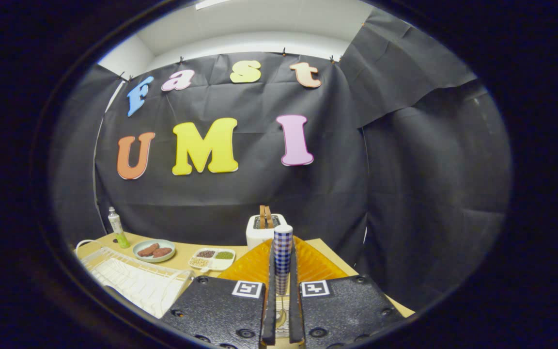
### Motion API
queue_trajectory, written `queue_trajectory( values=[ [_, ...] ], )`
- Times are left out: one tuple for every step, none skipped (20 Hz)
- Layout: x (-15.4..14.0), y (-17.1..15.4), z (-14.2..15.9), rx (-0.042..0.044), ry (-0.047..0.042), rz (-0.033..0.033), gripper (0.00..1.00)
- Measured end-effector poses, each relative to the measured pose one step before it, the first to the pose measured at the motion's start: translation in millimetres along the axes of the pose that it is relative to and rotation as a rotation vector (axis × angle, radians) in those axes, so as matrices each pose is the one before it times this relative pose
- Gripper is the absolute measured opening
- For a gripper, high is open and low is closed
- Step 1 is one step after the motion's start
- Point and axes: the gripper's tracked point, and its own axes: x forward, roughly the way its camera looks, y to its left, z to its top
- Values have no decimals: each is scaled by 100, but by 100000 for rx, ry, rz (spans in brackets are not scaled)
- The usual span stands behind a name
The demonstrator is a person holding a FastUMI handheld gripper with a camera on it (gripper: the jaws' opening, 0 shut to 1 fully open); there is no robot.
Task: Take the plate from the dish rack, then take the spoon from the basket and place it into the plate.
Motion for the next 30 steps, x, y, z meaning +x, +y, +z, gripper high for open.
queue_trajectory(
  values=[
    [-1188,812,1018,664,-1214,1338,16],
    [-1267,954,833,352,-649,1699,16],
    [-1291,854,477,262,-214,1253,16],
    [-1313,970,640,359,-548,1546,16],
    [-1462,1140,500,635,-599,1464,16],
    [-1436,1107,279,825,-61,1418,16],
    [-1380,1324,95,1338,113,2039,16],
    [-1466,1555,-83,1597,-95,2796,16],
    [-1318,1596,-206,1217,97,2801,16],
    [-1145,1465,-404,636,-67,2188,16],
    [-910,1339,-879,-576,688,1828,16],
    [-924,1473,-768,-582,27,2492,16],
    [-811,1626,-863,-748,-139,2228,16],
    [-730,1435,-903,-507,-321,1881,16],
    [-606,1137,-1116,-57,-884,673,16],
    [-483,1004,-1284,-59,-30,73,16],
    [-280,1112,-1531,482,-236,460,16],
    [-227,1222,-1296,90,-491,891,16],
    [18,1050,-1169,444,-1346,377,16],
    [25,753,-1287,-158,-397,-627,16],
    [126,626,-1470,80,-460,-605,16],
    [89,985,-1407,-389,983,758,16],
    [291,1269,-1462,-1082,859,1620,16],
    [182,822,-1182,-1367,1585,700,16],
    [235,406,-1093,-358,1370,153,16],
    [145,595,-861,413,1249,848,16],
    [239,784,-769,1023,1132,1605,16],
    [128,703,-548,1006,1095,1164,16],
    [126,96,-527,528,773,12,16],
    [52,-59,-348,-503,504,-142,17]
  ],
)
